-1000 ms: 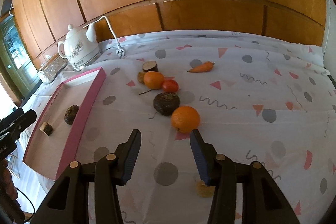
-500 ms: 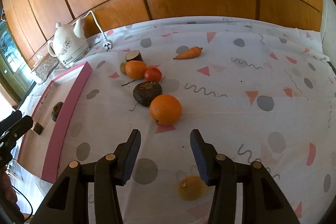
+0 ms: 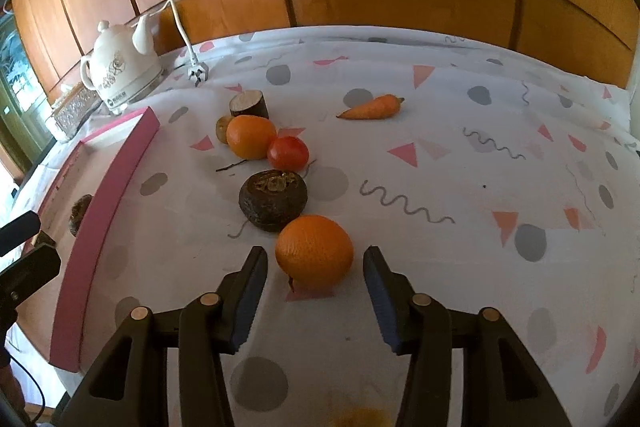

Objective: Organize fruits
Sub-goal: 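Withdraw both grippers from the tray toward the remaining fruits, then grasp the orange with the right gripper while the left grasps the dark round fruit, then carry the dark fruit into the tray with the left gripper while the right places the orange, then withdraw both grippers from the tray toward the tomato and carrot, then lower the right gripper onto the carrot while the left approaches the red tomato, then grasp the red tomato with the left gripper while the right grasps the carrot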

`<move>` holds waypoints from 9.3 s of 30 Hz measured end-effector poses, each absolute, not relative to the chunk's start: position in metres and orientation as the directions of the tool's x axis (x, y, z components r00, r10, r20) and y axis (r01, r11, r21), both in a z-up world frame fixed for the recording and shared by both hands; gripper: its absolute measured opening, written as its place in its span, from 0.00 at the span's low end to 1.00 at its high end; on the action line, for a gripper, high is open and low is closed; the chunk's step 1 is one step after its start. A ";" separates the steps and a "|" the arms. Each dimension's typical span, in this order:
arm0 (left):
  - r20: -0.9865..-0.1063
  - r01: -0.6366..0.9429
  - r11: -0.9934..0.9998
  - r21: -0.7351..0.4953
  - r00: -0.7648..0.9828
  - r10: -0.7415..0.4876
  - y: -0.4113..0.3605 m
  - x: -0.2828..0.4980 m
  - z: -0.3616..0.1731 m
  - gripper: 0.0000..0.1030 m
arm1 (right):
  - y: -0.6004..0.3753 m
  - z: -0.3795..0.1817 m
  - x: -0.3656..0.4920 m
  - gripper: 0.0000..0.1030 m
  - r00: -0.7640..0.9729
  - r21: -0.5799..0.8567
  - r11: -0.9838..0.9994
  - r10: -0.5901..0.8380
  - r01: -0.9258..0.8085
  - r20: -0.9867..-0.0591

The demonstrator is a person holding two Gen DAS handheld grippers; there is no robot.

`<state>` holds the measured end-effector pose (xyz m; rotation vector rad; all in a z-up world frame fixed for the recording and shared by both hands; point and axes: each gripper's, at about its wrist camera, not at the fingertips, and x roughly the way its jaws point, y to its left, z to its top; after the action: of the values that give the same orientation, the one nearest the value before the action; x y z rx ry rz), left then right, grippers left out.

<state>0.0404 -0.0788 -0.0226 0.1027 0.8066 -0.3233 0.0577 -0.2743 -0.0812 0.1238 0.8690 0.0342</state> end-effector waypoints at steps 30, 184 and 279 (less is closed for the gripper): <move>-0.795 0.454 0.886 -0.088 0.504 -0.338 -0.200 0.119 -0.068 0.53 | -0.308 -0.084 0.046 0.39 0.687 0.030 0.984 -0.098 0.173 -0.720; -0.768 0.284 0.954 -0.094 0.589 -0.251 -0.078 0.056 -0.041 0.53 | -0.307 -0.062 0.068 0.40 0.646 0.131 0.979 0.001 0.153 -0.763; -0.770 0.342 0.906 -0.249 0.498 -0.400 -0.139 0.098 -0.083 0.27 | -0.333 -0.080 0.095 0.21 0.560 0.031 0.999 0.041 -0.028 -0.828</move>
<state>0.0977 -0.1394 -0.0832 -0.0669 0.9490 -0.4494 0.0951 -0.3333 -0.0802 0.0147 0.9760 0.0404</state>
